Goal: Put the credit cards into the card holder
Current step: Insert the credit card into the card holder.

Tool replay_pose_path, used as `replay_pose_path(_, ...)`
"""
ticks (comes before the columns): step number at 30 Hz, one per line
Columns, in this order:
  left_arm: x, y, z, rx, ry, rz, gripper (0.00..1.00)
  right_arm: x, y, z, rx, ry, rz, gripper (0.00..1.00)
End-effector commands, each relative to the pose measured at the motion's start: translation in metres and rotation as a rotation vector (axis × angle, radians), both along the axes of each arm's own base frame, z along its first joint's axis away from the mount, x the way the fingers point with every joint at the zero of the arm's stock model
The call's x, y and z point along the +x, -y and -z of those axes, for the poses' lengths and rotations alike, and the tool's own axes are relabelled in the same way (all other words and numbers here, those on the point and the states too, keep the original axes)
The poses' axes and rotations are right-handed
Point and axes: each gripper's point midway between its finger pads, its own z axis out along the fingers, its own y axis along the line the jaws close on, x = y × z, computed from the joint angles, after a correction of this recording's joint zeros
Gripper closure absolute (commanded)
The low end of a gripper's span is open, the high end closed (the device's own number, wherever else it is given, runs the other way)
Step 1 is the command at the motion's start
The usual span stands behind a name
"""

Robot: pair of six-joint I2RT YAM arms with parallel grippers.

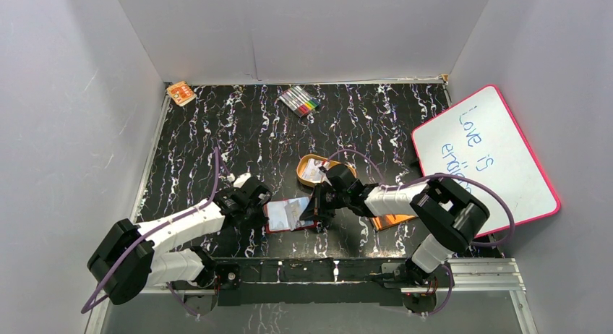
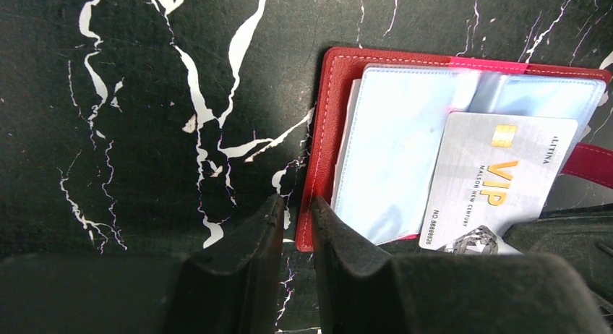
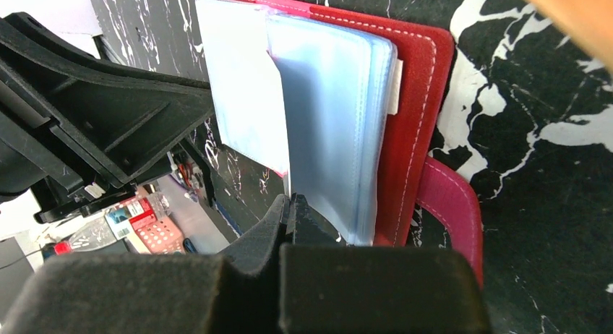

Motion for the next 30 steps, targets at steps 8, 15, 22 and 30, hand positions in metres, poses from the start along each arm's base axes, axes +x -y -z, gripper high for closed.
replay_pose_path(8, -0.016, -0.012, 0.018, 0.044, -0.067, 0.005, 0.81, 0.006, -0.013, -0.006, 0.042, -0.002, -0.013, 1.0)
replay_pose_path(15, -0.014, -0.01, 0.02, 0.048, -0.073, 0.021, 0.82, 0.003, -0.017, -0.008, 0.055, -0.009, -0.035, 1.0)
replay_pose_path(22, -0.012, -0.009, 0.02, 0.063, -0.073, 0.035, 0.83, 0.003, -0.018, -0.01, 0.062, -0.005, -0.035, 1.0)
replay_pose_path(30, -0.015, -0.017, 0.022, 0.09, -0.077, 0.028, 0.85, 0.01, -0.021, -0.012, 0.076, 0.013, -0.001, 1.0)
